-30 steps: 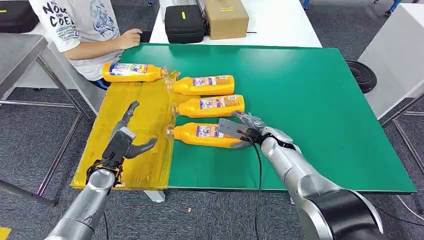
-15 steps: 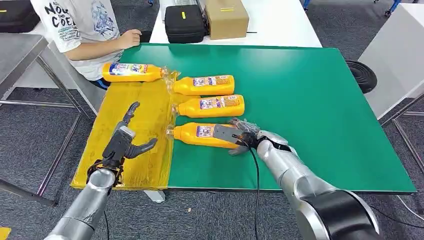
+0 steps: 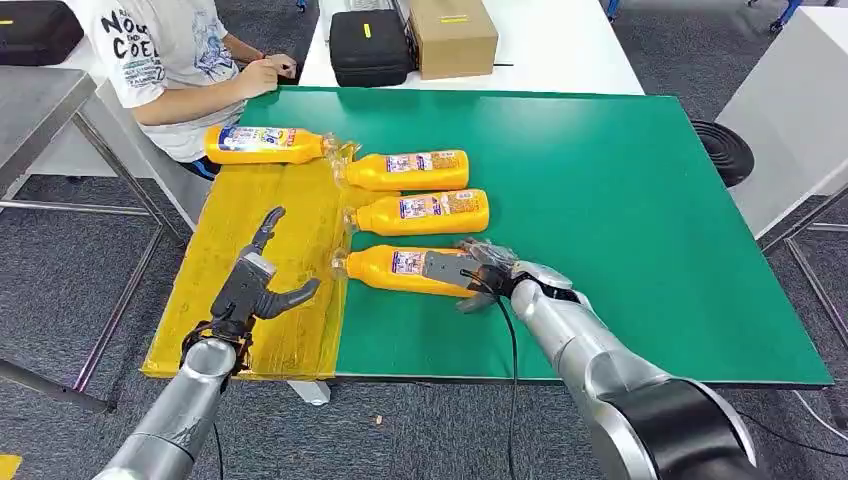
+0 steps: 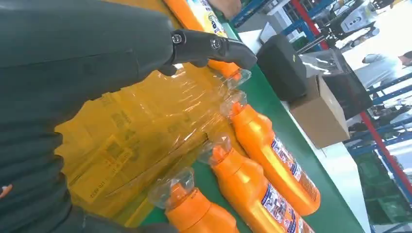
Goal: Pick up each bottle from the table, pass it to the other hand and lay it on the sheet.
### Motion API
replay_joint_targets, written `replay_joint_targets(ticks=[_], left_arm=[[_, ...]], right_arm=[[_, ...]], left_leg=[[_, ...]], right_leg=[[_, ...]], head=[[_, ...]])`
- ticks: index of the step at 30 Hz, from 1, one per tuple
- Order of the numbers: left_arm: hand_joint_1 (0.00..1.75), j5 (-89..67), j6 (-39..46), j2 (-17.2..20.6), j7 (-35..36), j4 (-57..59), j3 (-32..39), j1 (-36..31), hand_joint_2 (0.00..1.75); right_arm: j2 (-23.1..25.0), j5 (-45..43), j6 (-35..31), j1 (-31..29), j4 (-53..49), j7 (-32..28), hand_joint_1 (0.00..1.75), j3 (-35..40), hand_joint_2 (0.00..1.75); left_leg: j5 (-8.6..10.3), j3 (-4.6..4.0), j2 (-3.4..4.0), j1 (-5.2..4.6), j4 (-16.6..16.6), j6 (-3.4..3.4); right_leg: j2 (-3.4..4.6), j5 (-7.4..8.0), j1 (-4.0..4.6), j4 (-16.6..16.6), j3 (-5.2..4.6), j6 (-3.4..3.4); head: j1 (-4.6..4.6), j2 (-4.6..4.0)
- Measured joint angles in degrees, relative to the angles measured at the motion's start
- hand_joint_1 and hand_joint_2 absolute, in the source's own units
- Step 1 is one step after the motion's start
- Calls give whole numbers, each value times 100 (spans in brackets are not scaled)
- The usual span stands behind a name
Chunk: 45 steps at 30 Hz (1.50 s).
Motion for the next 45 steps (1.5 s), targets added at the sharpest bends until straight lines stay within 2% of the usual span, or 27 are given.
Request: replay_joint_targets(ticks=[9, 10, 11, 12, 13, 15, 30, 37, 41, 45], left_arm=[[0, 9, 11, -2, -39, 98, 7, -7, 175], [0, 9, 11, -2, -42, 105, 7, -7, 175], [0, 9, 11, -2, -42, 109, 7, -8, 175], [0, 9, 11, -2, -42, 109, 9, -8, 175], [0, 9, 11, -2, -42, 109, 7, -7, 175], [0, 9, 11, -2, -42, 109, 9, -7, 175], [0, 42, -35, 0, -48, 155, 33, -7, 175], [0, 92, -151, 15, -55, 157, 66, -6, 175], [0, 222, -173, 41, -52, 157, 122, 18, 175], [0, 1116, -317, 44, 46, 43, 449, 265, 175]], right_arm=[[15, 33, 44, -26, 39, 41, 10, 15, 175], [20, 33, 44, -27, 42, 41, 30, 15, 175], [20, 33, 44, -29, 46, 44, 108, 17, 175], [22, 35, 44, -29, 46, 50, 155, 20, 175], [22, 37, 44, -29, 46, 52, 169, 20, 175], [24, 48, 55, -29, 46, 57, 175, 22, 175], [17, 66, 157, -44, 79, 59, 175, 39, 175], [-31, -7, 26, -16, 81, -153, 175, 39, 175], [-61, -192, -300, 61, 66, -508, 175, 29, 175], [-68, -746, -1155, 272, -153, -1374, 175, -151, 175]], left_leg=[[0, 0, 0, 0, 0, 0], [0, 0, 0, 0, 0, 0], [0, 0, 0, 0, 0, 0], [0, 0, 0, 0, 0, 0], [0, 0, 0, 0, 0, 0], [0, 0, 0, 0, 0, 0], [0, 1, 0, 0, 0, 0], [0, 0, 0, 0, 0, 0], [0, -2, -1, 0, 0, 0], [-1, -3, 1, 0, 0, -1]], right_leg=[[0, 0, 0, 0, 0, 0], [0, 0, 0, 0, 0, 0], [0, 0, 0, 0, 0, 0], [0, 0, 0, 0, 0, 0], [0, 0, 0, 0, 0, 0], [0, 0, 0, 0, 0, 0], [0, 0, 0, 0, 0, 0], [0, 0, 0, 0, 0, 0], [0, 0, 0, 0, 0, 0], [2, 0, 0, 0, -4, 0]], head=[[0, 0], [0, 0], [0, 0], [0, 0], [0, 0], [0, 0], [0, 0], [0, 0], [0, 0], [-2, 0]])
